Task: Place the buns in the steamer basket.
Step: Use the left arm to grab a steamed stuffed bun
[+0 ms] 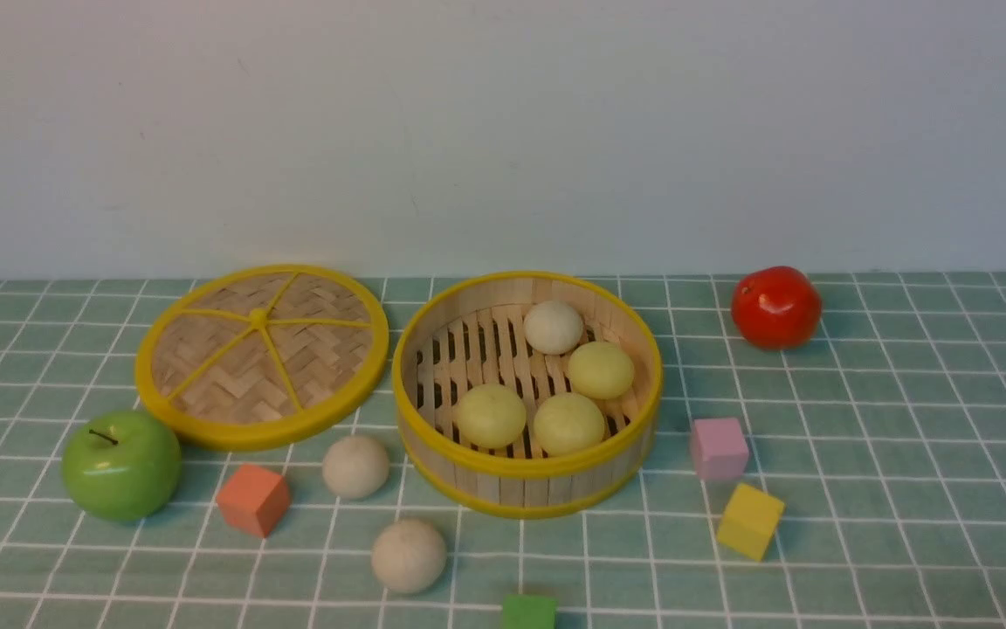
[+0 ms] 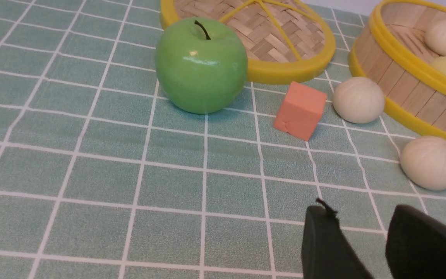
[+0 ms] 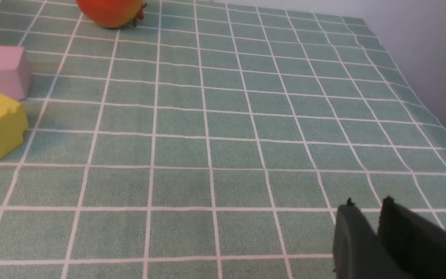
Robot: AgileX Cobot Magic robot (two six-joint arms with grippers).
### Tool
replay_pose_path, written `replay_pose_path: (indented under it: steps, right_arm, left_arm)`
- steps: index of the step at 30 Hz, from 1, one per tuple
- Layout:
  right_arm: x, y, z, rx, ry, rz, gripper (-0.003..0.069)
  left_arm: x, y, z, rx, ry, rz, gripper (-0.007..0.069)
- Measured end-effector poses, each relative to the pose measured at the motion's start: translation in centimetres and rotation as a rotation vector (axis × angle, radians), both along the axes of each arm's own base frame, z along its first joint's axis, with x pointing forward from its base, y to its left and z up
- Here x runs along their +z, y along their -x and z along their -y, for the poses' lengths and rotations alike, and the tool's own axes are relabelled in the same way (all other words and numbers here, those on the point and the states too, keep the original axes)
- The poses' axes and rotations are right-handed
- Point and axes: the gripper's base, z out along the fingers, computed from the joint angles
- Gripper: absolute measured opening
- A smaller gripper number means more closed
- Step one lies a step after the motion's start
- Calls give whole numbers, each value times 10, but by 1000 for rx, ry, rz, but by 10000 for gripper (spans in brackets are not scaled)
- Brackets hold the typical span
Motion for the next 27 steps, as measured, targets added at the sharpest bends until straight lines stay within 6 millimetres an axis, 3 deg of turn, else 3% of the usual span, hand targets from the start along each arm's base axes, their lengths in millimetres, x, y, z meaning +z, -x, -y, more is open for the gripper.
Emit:
replay_pose_path:
  steps: [10, 27]
  right_arm:
    - [0, 0, 0, 0, 0, 0, 115]
    - [0, 0, 0, 0, 0, 0, 131]
  left_arm:
    - [0, 0, 0, 0, 0, 0, 238]
    - [1, -1, -5, 3, -173, 37, 238]
